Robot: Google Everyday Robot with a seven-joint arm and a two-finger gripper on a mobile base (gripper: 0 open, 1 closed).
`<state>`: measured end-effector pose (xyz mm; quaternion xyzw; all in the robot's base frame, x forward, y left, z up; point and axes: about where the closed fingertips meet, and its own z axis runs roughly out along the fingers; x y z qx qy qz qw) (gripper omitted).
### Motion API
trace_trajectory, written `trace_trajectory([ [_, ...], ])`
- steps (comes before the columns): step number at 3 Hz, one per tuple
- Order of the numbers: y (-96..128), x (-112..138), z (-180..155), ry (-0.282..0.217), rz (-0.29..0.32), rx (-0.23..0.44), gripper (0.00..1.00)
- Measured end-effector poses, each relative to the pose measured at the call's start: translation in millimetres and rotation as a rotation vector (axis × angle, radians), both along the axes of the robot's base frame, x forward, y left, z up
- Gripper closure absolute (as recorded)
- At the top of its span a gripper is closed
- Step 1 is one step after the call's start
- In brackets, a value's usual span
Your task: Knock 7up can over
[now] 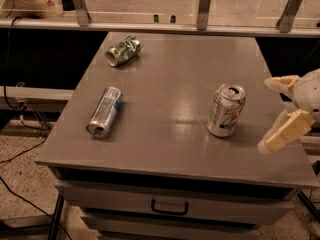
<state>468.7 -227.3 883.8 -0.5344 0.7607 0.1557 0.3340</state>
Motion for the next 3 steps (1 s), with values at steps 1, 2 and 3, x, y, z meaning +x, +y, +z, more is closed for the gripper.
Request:
trace_trajectory([
  [1, 10, 7, -9, -0.069, 0.002, 0.228, 0.0],
  [2, 22, 7, 7, -0.081, 0.005, 0.328, 0.0],
  [3, 27, 7, -5, -0.1, 0.017, 0.373, 0.0],
])
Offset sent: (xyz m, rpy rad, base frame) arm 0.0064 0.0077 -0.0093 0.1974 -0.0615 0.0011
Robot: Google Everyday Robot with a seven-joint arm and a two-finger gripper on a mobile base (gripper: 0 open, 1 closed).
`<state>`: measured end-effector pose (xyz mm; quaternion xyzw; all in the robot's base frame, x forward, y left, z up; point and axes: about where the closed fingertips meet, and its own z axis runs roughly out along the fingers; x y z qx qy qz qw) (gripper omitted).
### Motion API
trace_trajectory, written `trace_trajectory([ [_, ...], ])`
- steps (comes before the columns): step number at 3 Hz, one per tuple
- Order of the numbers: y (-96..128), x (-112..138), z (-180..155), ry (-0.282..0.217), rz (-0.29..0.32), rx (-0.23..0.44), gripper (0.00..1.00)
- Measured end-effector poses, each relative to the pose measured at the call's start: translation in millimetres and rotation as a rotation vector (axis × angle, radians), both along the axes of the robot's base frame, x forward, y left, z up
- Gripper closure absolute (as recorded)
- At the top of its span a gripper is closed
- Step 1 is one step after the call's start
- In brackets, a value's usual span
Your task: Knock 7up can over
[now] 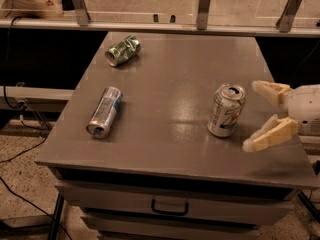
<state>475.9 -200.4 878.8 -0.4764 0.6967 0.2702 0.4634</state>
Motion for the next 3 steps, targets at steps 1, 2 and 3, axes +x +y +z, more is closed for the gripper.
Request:
trace_trajectory([
  [1, 20, 7, -5, -0.104, 0.04, 0.087, 0.0],
  [2, 40, 14, -5, -0.16, 0.082, 0.101, 0.0],
  [3, 56, 20, -5, -0.168, 0.106, 0.087, 0.0],
])
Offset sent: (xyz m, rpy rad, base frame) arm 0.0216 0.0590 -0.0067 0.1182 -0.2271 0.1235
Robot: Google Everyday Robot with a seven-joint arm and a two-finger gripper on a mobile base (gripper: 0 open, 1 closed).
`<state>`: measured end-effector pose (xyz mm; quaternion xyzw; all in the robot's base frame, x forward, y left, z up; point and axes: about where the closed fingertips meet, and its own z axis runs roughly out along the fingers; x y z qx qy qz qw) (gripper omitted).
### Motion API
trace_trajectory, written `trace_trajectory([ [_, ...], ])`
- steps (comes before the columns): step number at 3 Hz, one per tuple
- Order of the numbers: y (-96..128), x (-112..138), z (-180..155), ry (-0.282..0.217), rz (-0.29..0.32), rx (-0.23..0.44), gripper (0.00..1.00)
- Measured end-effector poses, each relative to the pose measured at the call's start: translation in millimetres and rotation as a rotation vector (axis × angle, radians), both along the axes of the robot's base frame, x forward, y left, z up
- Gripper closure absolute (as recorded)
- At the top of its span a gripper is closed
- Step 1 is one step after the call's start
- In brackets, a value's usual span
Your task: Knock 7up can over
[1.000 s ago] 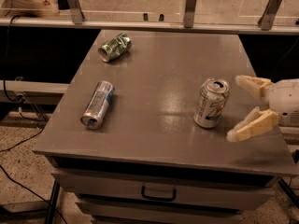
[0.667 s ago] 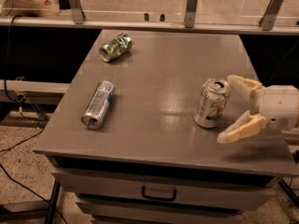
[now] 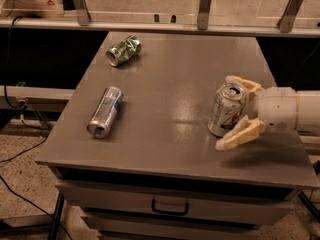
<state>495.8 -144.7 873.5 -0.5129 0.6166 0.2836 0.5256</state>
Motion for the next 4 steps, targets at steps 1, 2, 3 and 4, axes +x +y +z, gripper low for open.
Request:
trace_trajectory([
  [1, 15, 1, 1, 0.007, 0.027, -0.006, 0.18],
  [2, 27, 2, 5, 0.033, 0.07, 0.005, 0.42],
  [3, 35, 1, 6, 0.065, 0.1, 0.006, 0.65],
  [4, 40, 7, 7, 0.089, 0.087, -0.076, 0.88],
])
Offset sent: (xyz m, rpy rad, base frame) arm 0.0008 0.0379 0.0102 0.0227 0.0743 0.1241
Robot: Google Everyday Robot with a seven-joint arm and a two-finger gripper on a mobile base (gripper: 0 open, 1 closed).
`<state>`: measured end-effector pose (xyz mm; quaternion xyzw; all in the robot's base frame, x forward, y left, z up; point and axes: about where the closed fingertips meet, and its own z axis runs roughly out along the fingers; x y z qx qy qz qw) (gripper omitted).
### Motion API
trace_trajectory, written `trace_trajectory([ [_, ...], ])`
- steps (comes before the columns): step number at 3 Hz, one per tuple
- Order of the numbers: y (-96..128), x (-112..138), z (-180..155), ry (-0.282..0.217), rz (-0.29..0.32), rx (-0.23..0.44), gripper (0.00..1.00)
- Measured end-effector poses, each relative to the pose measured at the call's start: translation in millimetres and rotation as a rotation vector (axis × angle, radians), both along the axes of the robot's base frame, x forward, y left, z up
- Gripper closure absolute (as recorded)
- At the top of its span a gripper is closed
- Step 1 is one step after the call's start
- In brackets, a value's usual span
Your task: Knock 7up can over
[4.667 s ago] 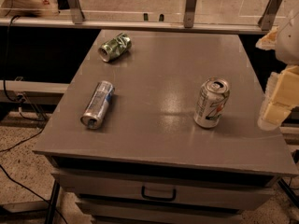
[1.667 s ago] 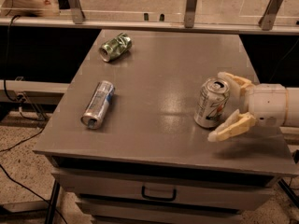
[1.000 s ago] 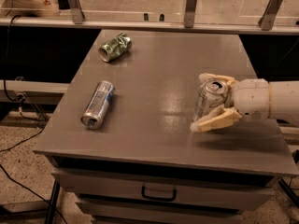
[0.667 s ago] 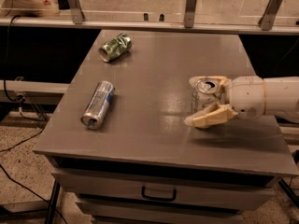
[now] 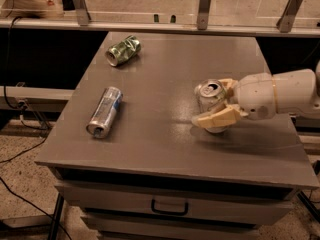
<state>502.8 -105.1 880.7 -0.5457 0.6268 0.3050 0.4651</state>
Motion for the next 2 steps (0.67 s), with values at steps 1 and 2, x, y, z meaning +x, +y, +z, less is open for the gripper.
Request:
trace_trajectory([
  [1, 3.5, 8.5, -0.8, 0.011, -0.047, -0.181, 1.0],
  [2, 6.4, 10.5, 3.3, 0.023, -0.088, -0.402, 1.0],
])
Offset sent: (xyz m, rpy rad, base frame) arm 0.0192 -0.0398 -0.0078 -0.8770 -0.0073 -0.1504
